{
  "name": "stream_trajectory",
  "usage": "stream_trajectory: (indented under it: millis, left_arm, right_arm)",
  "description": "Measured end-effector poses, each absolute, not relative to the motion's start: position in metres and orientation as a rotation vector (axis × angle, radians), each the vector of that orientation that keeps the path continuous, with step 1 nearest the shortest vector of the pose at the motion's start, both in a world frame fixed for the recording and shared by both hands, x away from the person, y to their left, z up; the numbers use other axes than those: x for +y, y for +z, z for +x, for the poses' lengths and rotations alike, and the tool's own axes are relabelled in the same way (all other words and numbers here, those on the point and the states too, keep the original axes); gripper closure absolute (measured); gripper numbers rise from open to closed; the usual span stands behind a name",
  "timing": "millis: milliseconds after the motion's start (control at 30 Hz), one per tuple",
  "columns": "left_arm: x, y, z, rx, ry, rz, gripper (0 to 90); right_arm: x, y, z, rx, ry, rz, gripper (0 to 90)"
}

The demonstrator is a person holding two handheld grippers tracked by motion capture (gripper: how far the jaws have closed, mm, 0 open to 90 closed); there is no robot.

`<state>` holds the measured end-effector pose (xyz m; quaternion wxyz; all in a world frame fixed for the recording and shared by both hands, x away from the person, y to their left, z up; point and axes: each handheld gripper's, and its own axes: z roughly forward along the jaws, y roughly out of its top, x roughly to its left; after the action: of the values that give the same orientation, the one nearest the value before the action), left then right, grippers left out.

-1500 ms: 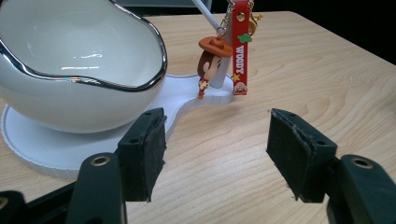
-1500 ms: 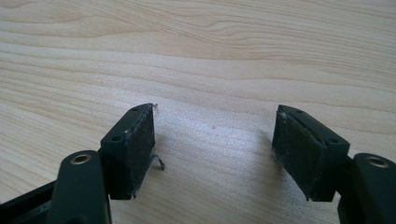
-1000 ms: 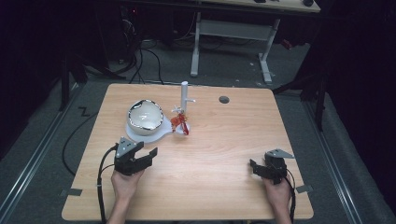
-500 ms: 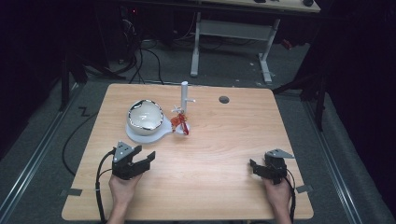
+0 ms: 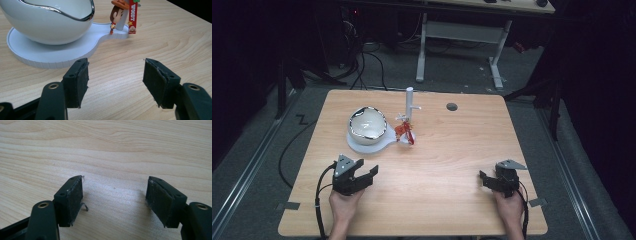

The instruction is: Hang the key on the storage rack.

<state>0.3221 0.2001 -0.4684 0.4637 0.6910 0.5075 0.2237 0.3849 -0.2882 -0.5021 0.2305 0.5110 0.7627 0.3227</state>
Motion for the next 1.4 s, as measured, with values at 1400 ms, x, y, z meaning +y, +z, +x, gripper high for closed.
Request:
stream_trajectory:
  millis: [1400]
  left_arm:
    - [0.197, -0.504, 0.332, 1.349, 0.544, 1.808, 37.2]
  right_arm:
    - [-0.288, -0.502, 0.385, 2.099, 0.888, 1.404, 30.3]
